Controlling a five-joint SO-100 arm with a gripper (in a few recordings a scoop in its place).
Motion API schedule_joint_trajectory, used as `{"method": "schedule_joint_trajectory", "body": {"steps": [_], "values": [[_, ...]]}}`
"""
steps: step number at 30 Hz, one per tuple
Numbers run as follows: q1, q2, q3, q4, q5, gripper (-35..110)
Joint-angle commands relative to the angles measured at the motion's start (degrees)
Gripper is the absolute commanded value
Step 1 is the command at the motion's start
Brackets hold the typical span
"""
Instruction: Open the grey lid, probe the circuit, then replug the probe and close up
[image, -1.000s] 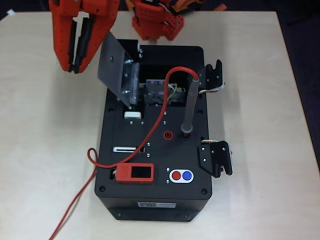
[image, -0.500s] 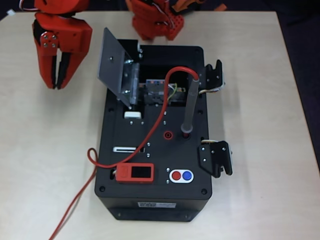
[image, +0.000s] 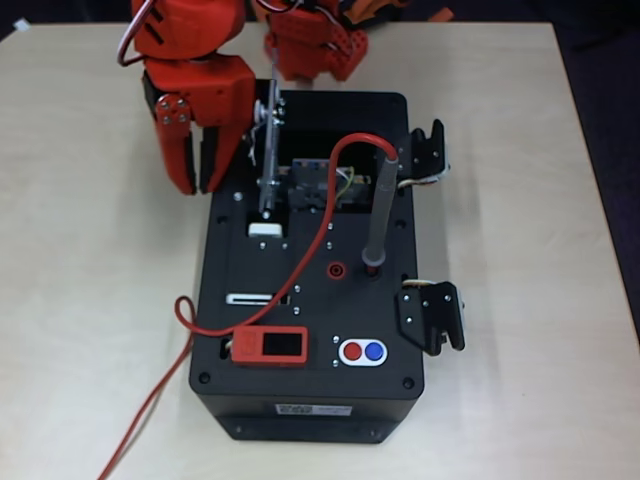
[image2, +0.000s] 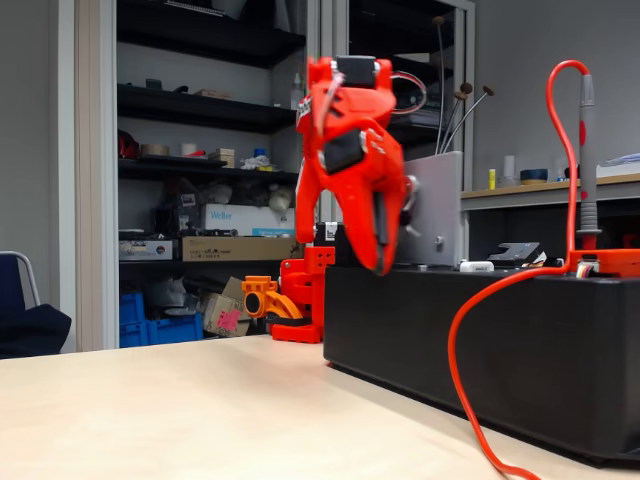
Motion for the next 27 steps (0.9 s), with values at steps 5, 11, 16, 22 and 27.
{"method": "schedule_joint_trajectory", "body": {"steps": [5, 11, 16, 22, 27], "values": [[-8.4, 5.6, 0.5, 2.0, 10.0, 0], [-14.2, 9.0, 2.8, 2.5, 16.0, 0], [-14.7, 11.5, 2.9, 2.2, 15.6, 0], [-15.9, 12.7, -4.4, 6.8, 19.2, 0], [-20.7, 16.6, -9.1, 7.2, 29.7, 0]]}}
